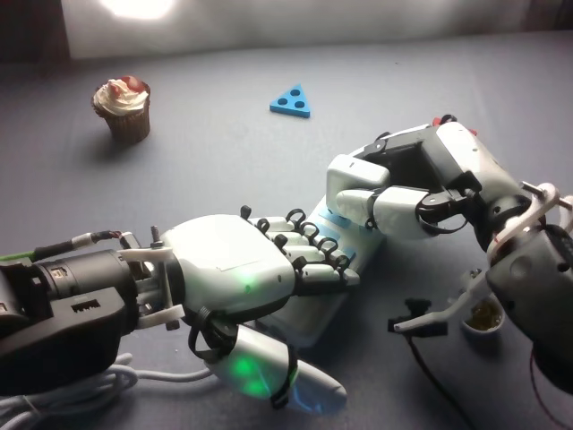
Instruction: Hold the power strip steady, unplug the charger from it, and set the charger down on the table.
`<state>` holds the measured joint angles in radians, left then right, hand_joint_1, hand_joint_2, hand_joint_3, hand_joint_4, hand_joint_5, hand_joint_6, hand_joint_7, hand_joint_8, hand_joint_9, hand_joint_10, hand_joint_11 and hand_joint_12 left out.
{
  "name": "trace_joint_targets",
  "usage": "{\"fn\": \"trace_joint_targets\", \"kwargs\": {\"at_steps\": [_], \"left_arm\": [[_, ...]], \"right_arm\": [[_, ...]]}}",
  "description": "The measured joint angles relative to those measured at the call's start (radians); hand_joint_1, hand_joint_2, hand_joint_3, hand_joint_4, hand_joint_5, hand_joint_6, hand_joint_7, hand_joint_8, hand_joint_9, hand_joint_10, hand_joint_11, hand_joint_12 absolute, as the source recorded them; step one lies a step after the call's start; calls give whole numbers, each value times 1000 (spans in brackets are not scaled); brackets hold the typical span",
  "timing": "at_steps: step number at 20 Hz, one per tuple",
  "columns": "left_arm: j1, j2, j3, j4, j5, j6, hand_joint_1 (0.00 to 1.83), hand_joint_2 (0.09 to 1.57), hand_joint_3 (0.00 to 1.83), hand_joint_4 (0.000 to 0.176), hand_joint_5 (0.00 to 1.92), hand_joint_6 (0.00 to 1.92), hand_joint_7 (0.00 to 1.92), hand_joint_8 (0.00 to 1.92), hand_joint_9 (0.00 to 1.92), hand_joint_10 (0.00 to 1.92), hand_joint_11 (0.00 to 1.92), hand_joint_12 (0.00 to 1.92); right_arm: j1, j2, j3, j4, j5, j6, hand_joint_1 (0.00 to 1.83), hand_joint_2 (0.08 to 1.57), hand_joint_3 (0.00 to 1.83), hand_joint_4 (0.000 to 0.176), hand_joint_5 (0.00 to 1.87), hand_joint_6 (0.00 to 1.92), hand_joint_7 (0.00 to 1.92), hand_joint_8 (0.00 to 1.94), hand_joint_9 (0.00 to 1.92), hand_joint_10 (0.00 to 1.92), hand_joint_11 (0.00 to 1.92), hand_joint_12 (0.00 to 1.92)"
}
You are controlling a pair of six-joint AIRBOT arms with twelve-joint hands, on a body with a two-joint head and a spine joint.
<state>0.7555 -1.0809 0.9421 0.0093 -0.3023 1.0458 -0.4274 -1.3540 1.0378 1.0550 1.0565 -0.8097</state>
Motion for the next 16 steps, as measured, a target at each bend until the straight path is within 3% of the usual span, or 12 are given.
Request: {"fn": "trace_joint_targets", "kwargs": {"at_steps": [1, 4, 8, 12, 16], "left_arm": [[1, 0, -2, -4, 3, 0, 0, 990, 3, 0, 206, 1, 218, 2, 202, 4, 132, 107], [10, -1, -5, -18, 9, -1, 0, 991, 3, 0, 227, 8, 233, 6, 214, 7, 147, 111], [21, -2, -5, -23, -2, -18, 0, 991, 1, 0, 226, 5, 228, 3, 203, 1, 138, 105], [21, -6, -5, -28, -5, -19, 0, 989, 0, 0, 221, 2, 218, 0, 188, 0, 131, 100], [21, -6, -5, -33, -5, -22, 0, 989, 1, 0, 225, 8, 218, 6, 191, 5, 138, 100]], "right_arm": [[-2, -6, -4, 25, 19, 1, 1264, 1025, 0, 0, 1131, 670, 1278, 534, 1276, 2, 861, 804], [-2, -24, -16, 72, 84, 1, 1262, 1038, 0, 0, 1084, 729, 1254, 598, 1268, 0, 884, 780], [-3, -30, -37, 97, 138, 0, 1263, 1032, 0, 0, 1120, 669, 1256, 594, 1277, 4, 863, 804], [-27, -36, -48, 58, 203, 0, 1265, 1025, 0, 0, 1148, 620, 1264, 579, 1278, 1, 857, 807], [-30, -32, -62, -47, 285, 23, 1264, 1039, 1, 0, 1079, 730, 1256, 601, 1267, 3, 832, 858]]}}
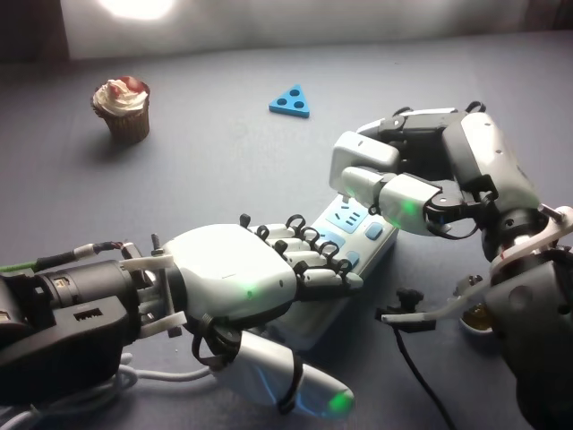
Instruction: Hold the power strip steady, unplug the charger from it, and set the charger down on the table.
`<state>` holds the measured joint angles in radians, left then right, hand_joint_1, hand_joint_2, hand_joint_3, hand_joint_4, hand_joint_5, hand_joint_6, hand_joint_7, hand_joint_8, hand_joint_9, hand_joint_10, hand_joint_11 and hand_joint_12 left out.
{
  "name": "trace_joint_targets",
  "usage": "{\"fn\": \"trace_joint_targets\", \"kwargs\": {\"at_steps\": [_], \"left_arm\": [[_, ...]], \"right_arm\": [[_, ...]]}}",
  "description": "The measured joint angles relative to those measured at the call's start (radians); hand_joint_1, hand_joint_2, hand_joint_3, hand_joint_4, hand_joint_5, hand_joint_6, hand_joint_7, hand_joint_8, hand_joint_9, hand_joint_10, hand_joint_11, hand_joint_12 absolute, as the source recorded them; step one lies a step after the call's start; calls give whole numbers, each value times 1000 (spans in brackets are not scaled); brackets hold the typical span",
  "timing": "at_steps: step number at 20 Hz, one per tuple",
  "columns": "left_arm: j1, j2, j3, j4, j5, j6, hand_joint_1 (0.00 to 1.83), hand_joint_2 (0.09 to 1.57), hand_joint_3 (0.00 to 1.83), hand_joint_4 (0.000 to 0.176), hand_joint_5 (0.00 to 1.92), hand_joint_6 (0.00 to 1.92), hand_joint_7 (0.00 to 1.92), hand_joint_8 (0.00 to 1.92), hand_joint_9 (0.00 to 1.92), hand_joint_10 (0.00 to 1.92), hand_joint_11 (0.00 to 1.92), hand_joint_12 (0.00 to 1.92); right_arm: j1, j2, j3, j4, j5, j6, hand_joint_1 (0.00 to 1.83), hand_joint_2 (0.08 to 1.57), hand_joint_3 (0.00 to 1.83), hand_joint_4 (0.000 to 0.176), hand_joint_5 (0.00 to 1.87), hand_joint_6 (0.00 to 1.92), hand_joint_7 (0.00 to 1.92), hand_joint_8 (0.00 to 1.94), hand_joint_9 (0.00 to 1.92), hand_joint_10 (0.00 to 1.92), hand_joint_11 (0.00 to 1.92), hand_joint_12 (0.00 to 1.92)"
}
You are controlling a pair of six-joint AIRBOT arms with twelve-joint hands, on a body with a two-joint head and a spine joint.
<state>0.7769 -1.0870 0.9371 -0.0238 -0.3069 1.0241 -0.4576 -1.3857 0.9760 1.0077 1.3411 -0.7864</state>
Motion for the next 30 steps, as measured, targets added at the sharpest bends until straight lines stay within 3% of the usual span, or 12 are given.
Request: {"fn": "trace_joint_targets", "kwargs": {"at_steps": [1, 4, 7, 10, 11, 15, 21, 22, 25, 28, 29, 30], "left_arm": [[0, 0, 0, -1, 0, 0, 0, 988, 0, 0, 210, 1, 200, 0, 178, 0, 132, 97], [0, 0, 0, -3, 0, 0, 0, 993, 2, 0, 206, 0, 207, 4, 185, 3, 138, 97], [0, 1, -2, -8, 0, 0, 0, 995, 2, 0, 192, 0, 198, 0, 182, 1, 137, 95], [0, 4, -3, -8, 0, 0, 0, 996, 2, 0, 203, 5, 219, 9, 201, 9, 146, 98], [0, 5, -3, -8, 1, 0, 0, 993, 1, 0, 209, 7, 227, 11, 209, 11, 146, 97], [0, 8, -5, -8, 0, 0, 0, 996, 2, 0, 224, 10, 228, 7, 213, 8, 155, 99], [-3, 13, -10, -11, 3, 0, 0, 999, 2, 0, 198, 0, 190, 0, 175, 0, 125, 84], [-3, 13, -10, -11, 3, 0, 0, 1000, 2, 0, 198, 0, 187, 0, 170, 0, 124, 83], [-3, 13, -10, -11, 5, 0, 0, 1001, 3, 0, 216, 7, 216, 10, 197, 10, 153, 94], [-12, 13, -10, -11, 7, 0, 0, 1002, 2, 0, 230, 9, 234, 13, 210, 11, 156, 94], [-13, 13, -10, -12, 7, 0, 0, 999, 0, 0, 217, 3, 221, 6, 200, 6, 145, 88], [-13, 13, -10, -12, 7, 0, 0, 1000, 1, 0, 207, 0, 213, 2, 197, 4, 142, 87]], "right_arm": [[0, -1, 0, 2, -1, -1, 1271, 1047, 1, 0, 1038, 760, 1248, 648, 1265, 1, 843, 849], [-1, -2, 0, -18, 6, -4, 1265, 1027, 0, 0, 1110, 703, 1293, 507, 1271, 0, 839, 872], [-4, 11, -12, -91, 21, -32, 1265, 1025, 0, 0, 1128, 665, 1288, 521, 1287, 6, 845, 870], [-37, 74, -41, -186, -24, -58, 1260, 1033, 0, 0, 1101, 730, 1266, 546, 1289, 2, 835, 882], [-40, 103, -53, -200, -47, -71, 1259, 1028, 0, 10, 1127, 695, 1269, 531, 1285, 1, 837, 877], [-51, 208, -66, -295, -114, -84, 1263, 1038, 1, 0, 1082, 730, 1260, 584, 1280, 2, 868, 824], [-83, 275, 10, -603, -319, -82, 1275, 1055, 1, 0, 1002, 807, 1246, 662, 1253, 1, 823, 835], [-84, 279, 20, -655, -347, -82, 1271, 1077, 3, 0, 1013, 867, 1109, 804, 1244, 0, 816, 841], [-84, 285, 86, -906, -390, -79, 1255, 1061, 0, 0, 1003, 899, 1229, 604, 1242, 3, 860, 788], [-83, 285, 114, -967, -392, -79, 1246, 1068, 0, 0, 999, 930, 1198, 634, 1209, 4, 883, 690], [-83, 286, 116, -972, -393, -79, 1356, 1048, 9, 0, 1013, 881, 1223, 515, 1092, 781, 891, 669], [-83, 287, 117, -975, -394, -79, 1373, 1064, 3, 0, 991, 936, 1184, 556, 1018, 1011, 869, 645]]}}
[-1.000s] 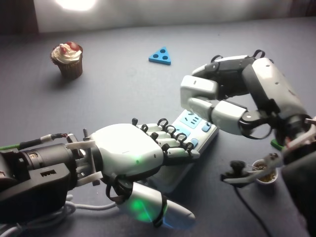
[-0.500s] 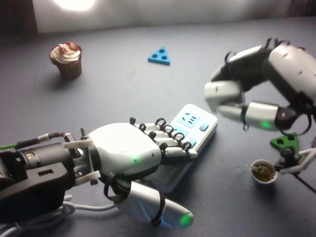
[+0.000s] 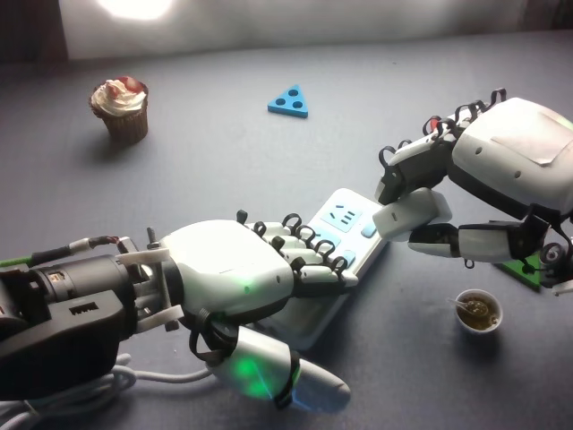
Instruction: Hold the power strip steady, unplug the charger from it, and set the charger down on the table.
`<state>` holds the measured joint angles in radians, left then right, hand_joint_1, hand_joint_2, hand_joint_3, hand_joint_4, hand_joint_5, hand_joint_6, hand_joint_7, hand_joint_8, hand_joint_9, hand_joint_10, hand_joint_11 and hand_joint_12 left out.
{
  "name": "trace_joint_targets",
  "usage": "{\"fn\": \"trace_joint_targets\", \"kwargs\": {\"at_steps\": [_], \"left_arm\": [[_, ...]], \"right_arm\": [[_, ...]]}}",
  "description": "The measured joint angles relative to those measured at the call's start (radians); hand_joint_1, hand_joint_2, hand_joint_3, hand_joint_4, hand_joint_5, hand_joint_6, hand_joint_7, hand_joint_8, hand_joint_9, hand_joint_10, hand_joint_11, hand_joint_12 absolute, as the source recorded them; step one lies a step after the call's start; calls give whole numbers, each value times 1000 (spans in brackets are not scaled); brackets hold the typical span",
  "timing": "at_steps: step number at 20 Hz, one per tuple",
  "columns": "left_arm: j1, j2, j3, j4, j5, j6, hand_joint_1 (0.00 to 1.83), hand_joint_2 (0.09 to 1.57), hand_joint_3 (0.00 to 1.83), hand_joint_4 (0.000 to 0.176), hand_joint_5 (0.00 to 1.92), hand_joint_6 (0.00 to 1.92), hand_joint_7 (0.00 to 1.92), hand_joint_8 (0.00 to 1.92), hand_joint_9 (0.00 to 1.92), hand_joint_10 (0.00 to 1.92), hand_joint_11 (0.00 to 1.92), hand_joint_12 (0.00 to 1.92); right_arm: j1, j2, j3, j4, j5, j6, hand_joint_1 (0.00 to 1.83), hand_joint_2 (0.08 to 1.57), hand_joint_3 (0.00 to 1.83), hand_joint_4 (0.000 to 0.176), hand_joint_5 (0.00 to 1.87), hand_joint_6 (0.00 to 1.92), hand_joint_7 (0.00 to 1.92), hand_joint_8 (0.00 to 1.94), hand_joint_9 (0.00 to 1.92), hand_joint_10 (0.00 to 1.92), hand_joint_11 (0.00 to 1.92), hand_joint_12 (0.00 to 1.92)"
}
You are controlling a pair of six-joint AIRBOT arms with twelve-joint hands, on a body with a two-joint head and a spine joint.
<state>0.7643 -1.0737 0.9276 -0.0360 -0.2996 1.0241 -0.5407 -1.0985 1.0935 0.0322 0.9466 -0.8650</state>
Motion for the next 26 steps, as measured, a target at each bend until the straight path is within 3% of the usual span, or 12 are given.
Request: {"fn": "trace_joint_targets", "kwargs": {"at_steps": [1, 2, 3, 4, 5, 6, 8, 14, 18, 20, 21, 26], "left_arm": [[0, 0, 0, -2, 0, 0, 0, 999, 1, 0, 206, 0, 209, 0, 191, 2, 139, 85], [-1, 0, 0, -2, 1, 0, 0, 999, 0, 0, 210, 2, 212, 2, 195, 3, 144, 86], [-3, 0, 0, -3, 3, 0, 0, 997, 0, 0, 214, 4, 218, 4, 202, 6, 145, 86], [-3, 0, 0, -4, 5, 0, 0, 1001, 1, 0, 210, 2, 216, 3, 202, 5, 145, 86], [-3, 0, 0, -5, 5, 0, 0, 1003, 2, 0, 204, 0, 214, 2, 203, 5, 142, 84], [-3, 0, -1, -7, 5, 0, 0, 1003, 2, 0, 205, 1, 211, 0, 197, 2, 144, 84], [-3, 0, -1, -7, 6, 0, 0, 1000, 0, 0, 207, 1, 210, 0, 197, 2, 145, 84], [-13, 0, -1, -8, 16, 0, 0, 996, 0, 0, 206, 1, 209, 0, 184, 0, 135, 77], [-13, 0, -2, -9, 17, 0, 0, 999, 0, 0, 204, 0, 209, 0, 190, 3, 138, 77], [-14, 0, -2, -9, 17, 0, 0, 998, 0, 0, 187, 0, 205, 0, 192, 3, 135, 76], [-15, 0, -2, -9, 19, 1, 0, 998, 0, 0, 185, 0, 203, 0, 191, 2, 132, 74], [-34, 8, -9, -9, 37, 3, 0, 998, 0, 0, 211, 9, 212, 6, 192, 5, 143, 77]], "right_arm": [[0, 0, 0, -2, -2, 0, 1371, 1085, 1, 0, 959, 1010, 1117, 631, 973, 1122, 834, 625], [1, 0, 0, -7, -6, 1, 1241, 1129, 9, 0, 893, 1167, 1009, 860, 902, 479, 764, 630], [1, 0, 0, -11, -7, 0, 1159, 1170, 0, 0, 859, 1162, 907, 340, 913, 181, 700, 630], [1, 0, 0, -15, -8, 2, 1142, 1177, 2, 0, 847, 1170, 917, 113, 915, 63, 667, 626], [-1, 0, 0, -15, -8, 2, 1241, 1133, 0, 0, 746, 452, 872, 29, 861, 16, 592, 619], [-5, 0, 0, -14, -9, 2, 1211, 1131, 0, 0, 740, 143, 817, 7, 799, 2, 521, 617], [-17, 0, 0, -14, -6, 3, 1195, 1107, 0, 0, 718, 10, 751, 0, 746, 0, 467, 614], [-30, 8, -11, 21, -5, 3, 852, 1084, 2, 0, 277, 0, 272, 0, 264, 0, 21, 649], [-30, 27, -88, 199, 4, 27, 760, 1010, 0, 0, 164, 0, 185, 0, 178, 0, 0, 544], [-38, 50, -143, 266, 8, 74, 756, 1009, 0, 0, 117, 2, 144, 3, 128, 2, 0, 382], [-45, 60, -163, 292, 10, 93, 727, 994, 0, 0, 114, 1, 154, 3, 140, 3, 0, 418], [-60, 100, -211, 393, 6, 293, 736, 971, 0, 0, 52, 0, 74, 0, 87, 0, 0, 324]]}}
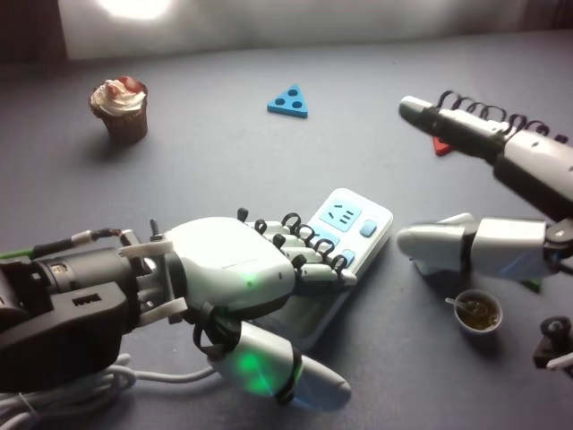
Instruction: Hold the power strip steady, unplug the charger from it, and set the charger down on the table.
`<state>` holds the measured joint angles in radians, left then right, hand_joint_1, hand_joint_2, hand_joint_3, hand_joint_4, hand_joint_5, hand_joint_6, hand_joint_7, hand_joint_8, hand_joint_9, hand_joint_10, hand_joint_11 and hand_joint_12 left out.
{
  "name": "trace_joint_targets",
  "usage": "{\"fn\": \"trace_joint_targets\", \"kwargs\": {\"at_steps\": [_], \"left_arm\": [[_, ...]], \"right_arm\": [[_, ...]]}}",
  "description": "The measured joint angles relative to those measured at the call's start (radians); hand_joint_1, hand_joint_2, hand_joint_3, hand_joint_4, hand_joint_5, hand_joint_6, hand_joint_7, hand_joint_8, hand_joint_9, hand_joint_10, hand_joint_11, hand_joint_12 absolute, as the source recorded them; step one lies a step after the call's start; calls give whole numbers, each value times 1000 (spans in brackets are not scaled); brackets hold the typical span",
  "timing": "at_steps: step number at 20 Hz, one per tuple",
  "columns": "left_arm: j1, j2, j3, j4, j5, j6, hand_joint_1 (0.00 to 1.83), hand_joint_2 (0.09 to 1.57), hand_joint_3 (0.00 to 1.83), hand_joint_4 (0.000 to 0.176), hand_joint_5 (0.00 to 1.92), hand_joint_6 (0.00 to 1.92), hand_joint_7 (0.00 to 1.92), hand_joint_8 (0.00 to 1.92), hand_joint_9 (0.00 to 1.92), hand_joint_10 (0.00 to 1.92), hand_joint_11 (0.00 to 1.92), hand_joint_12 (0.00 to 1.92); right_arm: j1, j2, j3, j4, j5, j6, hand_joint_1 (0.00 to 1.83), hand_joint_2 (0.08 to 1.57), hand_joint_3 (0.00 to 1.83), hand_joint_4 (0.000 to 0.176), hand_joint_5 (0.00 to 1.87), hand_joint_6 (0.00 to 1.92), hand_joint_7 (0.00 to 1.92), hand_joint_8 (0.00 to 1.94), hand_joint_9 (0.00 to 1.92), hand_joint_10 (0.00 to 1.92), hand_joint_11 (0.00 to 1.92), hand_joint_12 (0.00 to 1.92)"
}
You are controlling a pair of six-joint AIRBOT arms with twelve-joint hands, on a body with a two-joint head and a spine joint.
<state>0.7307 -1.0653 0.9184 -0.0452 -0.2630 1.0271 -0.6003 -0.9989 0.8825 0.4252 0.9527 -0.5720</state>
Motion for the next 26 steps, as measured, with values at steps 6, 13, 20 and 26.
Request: {"fn": "trace_joint_targets", "kwargs": {"at_steps": [6, 13, 20, 26], "left_arm": [[-95, 75, -29, -6, 39, 13, 0, 1005, 2, 0, 199, 3, 210, 3, 180, 3, 130, 70], [-219, 164, -68, -15, 106, 14, 0, 1013, 4, 0, 216, 6, 227, 6, 190, 4, 137, 71], [-297, 184, -85, -9, 185, 20, 0, 1005, 0, 0, 187, 2, 186, 0, 157, 0, 128, 66], [-334, 178, -87, -8, 224, 20, 0, 1001, 0, 0, 210, 8, 217, 9, 188, 10, 145, 73]], "right_arm": [[-2, 61, -78, -29, 0, 183, 705, 929, 0, 0, 75, 0, 114, 0, 128, 2, 0, 486], [-3, 67, -80, -25, -2, 183, 638, 940, 0, 0, 103, 1, 127, 1, 129, 1, 0, 415], [-32, 85, -83, -111, 14, 182, 717, 955, 1, 0, 90, 4, 99, 4, 100, 4, 2, 302], [-91, 148, -135, -233, 14, 183, 678, 964, 1, 0, 99, 2, 105, 0, 105, 1, 0, 325]]}}
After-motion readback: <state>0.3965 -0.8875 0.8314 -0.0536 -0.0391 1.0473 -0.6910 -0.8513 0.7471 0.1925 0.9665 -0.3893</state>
